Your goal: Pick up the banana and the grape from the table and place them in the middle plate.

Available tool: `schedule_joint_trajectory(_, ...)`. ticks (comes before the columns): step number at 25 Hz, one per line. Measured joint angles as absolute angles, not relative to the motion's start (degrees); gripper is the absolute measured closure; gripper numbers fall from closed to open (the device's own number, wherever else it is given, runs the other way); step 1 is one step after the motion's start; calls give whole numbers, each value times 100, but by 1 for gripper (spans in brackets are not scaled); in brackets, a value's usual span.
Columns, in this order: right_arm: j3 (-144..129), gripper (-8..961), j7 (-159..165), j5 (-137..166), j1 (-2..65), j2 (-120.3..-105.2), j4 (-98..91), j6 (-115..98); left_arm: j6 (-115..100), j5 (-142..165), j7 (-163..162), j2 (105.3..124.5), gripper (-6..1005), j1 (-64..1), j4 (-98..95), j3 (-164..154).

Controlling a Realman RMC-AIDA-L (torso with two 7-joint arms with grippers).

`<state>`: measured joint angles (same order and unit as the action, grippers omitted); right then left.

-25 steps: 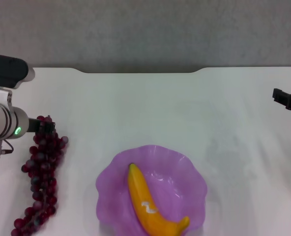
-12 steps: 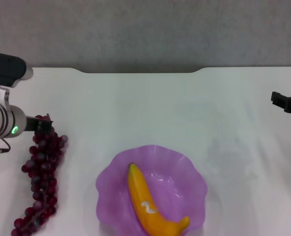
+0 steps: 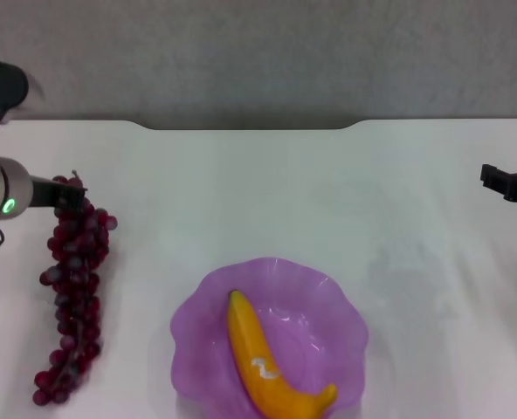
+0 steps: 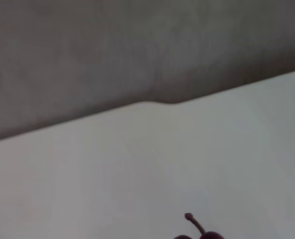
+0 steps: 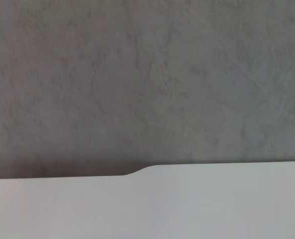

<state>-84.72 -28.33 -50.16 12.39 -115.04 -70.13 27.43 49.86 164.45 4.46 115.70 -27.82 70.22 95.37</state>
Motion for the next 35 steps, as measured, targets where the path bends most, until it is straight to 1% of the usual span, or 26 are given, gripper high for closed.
schedule_joint_trajectory(5,-8472,346,-2828,-5009,1240,-11505,-7003,2743,5561,16445,626,11558,820,-2605,7840,9689)
schedule_joint_trajectory(12,-8472,346,-2825,-5002,1239,-11505,-6997,2742,6522,16444,1023,11590,828,-2406,9181,10077)
schedule_joint_trajectory(16,-8472,346,-2829,-5001,1250,-11505,-6918,2742,6937,16402,1215,11595,842,-2402,9789,10230)
schedule_joint_trajectory(19,-8472,346,-2839,-5014,1294,-11505,-6835,2743,7164,16384,1300,11595,882,-2437,10222,10273)
schedule_joint_trajectory(27,-8471,346,-2850,-5015,1403,-11504,-6687,2801,7839,16365,1390,11613,891,-2481,11664,10292)
schedule_joint_trajectory(35,-8451,346,-2861,-5012,1381,-11504,-6652,2807,8146,15512,1615,11603,898,-2626,11797,10299)
